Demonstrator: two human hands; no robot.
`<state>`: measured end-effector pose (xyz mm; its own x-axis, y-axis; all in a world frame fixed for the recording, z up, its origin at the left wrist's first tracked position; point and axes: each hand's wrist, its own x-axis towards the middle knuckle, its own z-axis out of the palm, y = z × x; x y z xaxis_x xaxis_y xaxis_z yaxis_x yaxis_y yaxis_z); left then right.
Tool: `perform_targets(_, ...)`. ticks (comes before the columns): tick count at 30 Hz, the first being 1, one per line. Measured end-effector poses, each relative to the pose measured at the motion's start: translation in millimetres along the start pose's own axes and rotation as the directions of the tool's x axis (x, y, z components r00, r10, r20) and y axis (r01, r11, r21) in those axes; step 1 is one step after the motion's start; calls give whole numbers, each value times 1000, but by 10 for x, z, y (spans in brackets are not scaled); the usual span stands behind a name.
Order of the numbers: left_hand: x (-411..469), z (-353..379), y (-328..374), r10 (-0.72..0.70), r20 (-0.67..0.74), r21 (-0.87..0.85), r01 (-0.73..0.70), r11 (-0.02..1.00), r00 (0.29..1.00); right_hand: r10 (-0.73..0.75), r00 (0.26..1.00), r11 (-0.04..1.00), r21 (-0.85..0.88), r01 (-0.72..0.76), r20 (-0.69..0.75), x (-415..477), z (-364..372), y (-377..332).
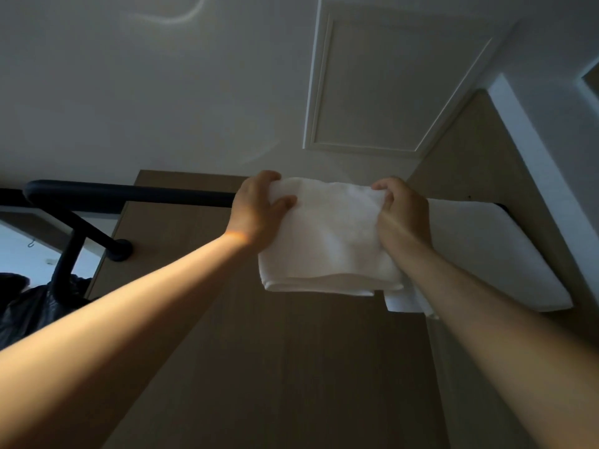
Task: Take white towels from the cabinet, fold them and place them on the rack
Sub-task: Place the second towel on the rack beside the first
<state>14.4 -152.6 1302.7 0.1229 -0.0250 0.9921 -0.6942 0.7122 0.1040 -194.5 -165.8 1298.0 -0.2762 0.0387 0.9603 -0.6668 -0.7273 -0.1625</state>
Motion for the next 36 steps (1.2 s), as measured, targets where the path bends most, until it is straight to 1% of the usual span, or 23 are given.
perform_targets(2, 124, 39, -32, -21, 40, 57, 19, 998, 999, 14, 1000, 997, -74, -13, 22, 121, 54, -20)
perform_targets(5, 232, 102, -99, -48, 91, 157, 33, 987, 995, 41, 995, 983, -181, -23, 95, 222, 113, -12)
perform_targets(7, 242, 143, -148, -72, 116, 215, 46, 976, 991, 56, 990, 975, -220, -27, 126, 235, 122, -6)
perform_targets(9, 208, 173, -199, -55, 119, 230, 26, 973, 991, 47, 988, 970, -242, -10, 146, 204, 107, -5)
perform_targets(12, 119, 182, -262, -1, 84, 180, -14, 984, 996, 26, 984, 978, -210, 12, 176, 87, 49, 1)
perform_targets(17, -37, 173, -290, -8, 25, 121, 4, 993, 1000, 104, 973, 995, -25, -101, 208, -254, -46, 53)
perform_targets(19, -129, 152, -270, -11, -23, 55, 12, 998, 1000, 123, 972, 992, -12, -123, 198, -433, -63, 85)
perform_targets(21, -239, 125, -241, -14, -79, -5, 14, 1000, 997, 106, 977, 994, -10, -106, 185, -622, -63, 128)
perform_targets(23, -343, 108, -231, -46, -84, -39, 42, 998, 995, 94, 982, 995, 0, -96, 166, -756, -57, 164)
perform_targets(24, -393, 106, -237, -97, -55, -48, 95, 994, 994, 101, 984, 995, 8, -103, 150, -788, -56, 173)
perform_targets(26, -486, 115, -292, -253, 62, -86, 257, 962, 966, 132, 984, 990, 32, -137, 124, -812, -57, 177)
perform_targets(28, -604, 126, -355, -388, 186, -191, 420, 887, 903, 155, 979, 985, 57, -163, 135, -832, -58, 193)
perform_targets(29, -652, 128, -385, -428, 228, -242, 477, 845, 874, 157, 977, 983, 69, -168, 145, -853, -55, 208)
perform_targets(31, -709, 117, -446, -466, 300, -297, 546, 783, 832, 149, 977, 983, 83, -163, 152, -917, -55, 245)
perform_targets(33, -729, 72, -496, -466, 412, -304, 600, 740, 783, 154, 977, 979, 113, -172, 147, -968, -60, 287)
perform_targets(34, -735, 44, -521, -462, 480, -304, 636, 710, 746, 171, 973, 970, 148, -194, 153, -985, -60, 306)
perform_targets(36, -732, -3, -581, -448, 604, -339, 722, 604, 659, 231, 953, 922, 270, -278, 194, -1017, -58, 338)
